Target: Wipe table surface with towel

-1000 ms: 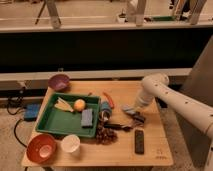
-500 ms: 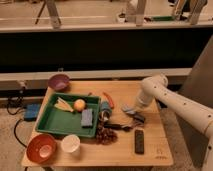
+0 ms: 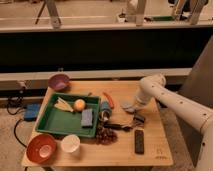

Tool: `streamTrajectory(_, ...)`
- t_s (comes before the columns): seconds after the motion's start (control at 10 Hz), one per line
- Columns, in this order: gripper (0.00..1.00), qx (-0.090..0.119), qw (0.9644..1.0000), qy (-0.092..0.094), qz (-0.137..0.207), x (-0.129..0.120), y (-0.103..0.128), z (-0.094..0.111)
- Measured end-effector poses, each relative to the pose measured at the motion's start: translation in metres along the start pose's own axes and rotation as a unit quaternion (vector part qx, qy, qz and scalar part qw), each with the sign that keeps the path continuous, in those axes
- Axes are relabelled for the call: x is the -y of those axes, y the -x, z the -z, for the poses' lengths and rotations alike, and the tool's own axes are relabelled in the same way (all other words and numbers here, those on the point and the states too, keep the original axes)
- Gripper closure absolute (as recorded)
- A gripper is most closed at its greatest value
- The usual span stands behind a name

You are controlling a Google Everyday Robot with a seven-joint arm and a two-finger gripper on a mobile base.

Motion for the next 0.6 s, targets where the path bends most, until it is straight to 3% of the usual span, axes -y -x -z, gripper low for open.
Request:
streamTrajectory(0.3, 0.92, -0.006, 0.9997, -0.002, -0.025, 0.018, -0.016, -0.01)
streamTrajectory(0.6, 0.92, -0.015, 0.9975, -0.013, -0.068, 0.03, -0.056, -0.003)
